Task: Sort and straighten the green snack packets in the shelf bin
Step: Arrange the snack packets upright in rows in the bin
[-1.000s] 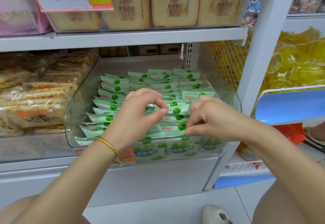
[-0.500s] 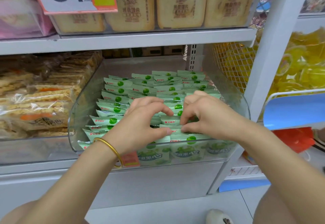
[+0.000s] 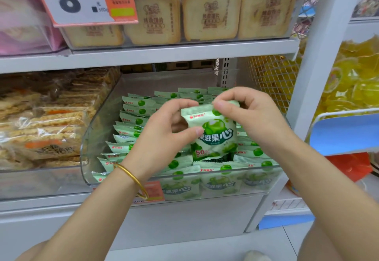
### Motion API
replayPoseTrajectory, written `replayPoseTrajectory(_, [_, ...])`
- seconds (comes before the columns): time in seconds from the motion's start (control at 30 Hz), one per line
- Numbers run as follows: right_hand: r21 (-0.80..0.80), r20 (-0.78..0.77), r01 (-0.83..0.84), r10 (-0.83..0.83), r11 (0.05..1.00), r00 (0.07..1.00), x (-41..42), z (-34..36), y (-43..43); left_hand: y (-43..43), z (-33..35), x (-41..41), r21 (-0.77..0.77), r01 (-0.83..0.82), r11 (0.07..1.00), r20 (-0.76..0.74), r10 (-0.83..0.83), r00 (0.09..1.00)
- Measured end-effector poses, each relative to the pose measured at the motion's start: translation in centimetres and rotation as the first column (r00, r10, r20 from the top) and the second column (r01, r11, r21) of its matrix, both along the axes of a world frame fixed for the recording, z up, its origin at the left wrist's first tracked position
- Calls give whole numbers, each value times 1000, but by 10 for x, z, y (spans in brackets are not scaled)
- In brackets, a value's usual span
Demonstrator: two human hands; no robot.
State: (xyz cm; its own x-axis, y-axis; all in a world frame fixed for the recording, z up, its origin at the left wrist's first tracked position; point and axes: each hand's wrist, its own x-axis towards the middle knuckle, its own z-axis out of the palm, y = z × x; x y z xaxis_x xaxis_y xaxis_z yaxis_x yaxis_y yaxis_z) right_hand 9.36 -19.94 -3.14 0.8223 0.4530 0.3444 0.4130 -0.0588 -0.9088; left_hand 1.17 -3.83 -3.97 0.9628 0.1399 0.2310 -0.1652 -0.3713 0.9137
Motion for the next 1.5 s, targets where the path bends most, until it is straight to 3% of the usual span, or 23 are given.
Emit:
replayPoseTrajectory(0.17, [-2,-54,-24,24,1000,998,4,-2,5,0,4,5,-218,-111,970,47,124,991])
replayPoseTrajectory(0.27, [49,-37,11,-9,999,999,5,-6,10,3,3,7,-301,-95,949,-4,98,995])
replayPoseTrajectory(0.43, [128,-114,84,-69,988,991,8,-10,16,3,1,8,-289,-36,957,-19,32,999])
replayPoseTrajectory(0.5, [138,-110,105,-90,985,990,8,-11,17,2,-2,8,-209,-94,973,53,108,993])
replayPoseTrajectory(0.57, [141,-119,121,-105,982,987,7,-13,18,2,-3,8,16,-217,976,202,209,957])
replayPoseTrajectory(0.63, [184,-147,129,-103,974,984,6,-15,18,-1,-4,6,181,-269,946,311,204,928])
replayPoseTrajectory(0.73, [279,-242,51,18,959,970,0,-14,19,-4,-9,5,265,-218,939,290,138,947])
replayPoseTrajectory(0.87, [329,-252,-92,181,940,951,-9,-11,20,-4,-12,4,324,-166,931,193,107,975])
replayPoseTrajectory(1.0, [282,-174,-47,99,958,980,-10,-13,18,0,-8,5,230,-172,958,191,129,973])
replayPoseTrajectory(1.1, [231,-68,66,-51,971,996,-2,-14,14,-1,-1,1,-51,-82,995,158,89,983])
replayPoseTrajectory(1.17, [259,-90,32,-8,965,996,0,-14,12,-2,3,-2,-162,-3,987,167,30,986])
replayPoseTrajectory(1.27, [331,-173,-49,112,942,978,0,-13,11,0,3,-5,-161,114,980,193,-82,978])
replayPoseTrajectory(1.5, [354,-163,-37,101,934,981,-2,-14,10,-2,3,-8,-106,194,975,176,-174,969])
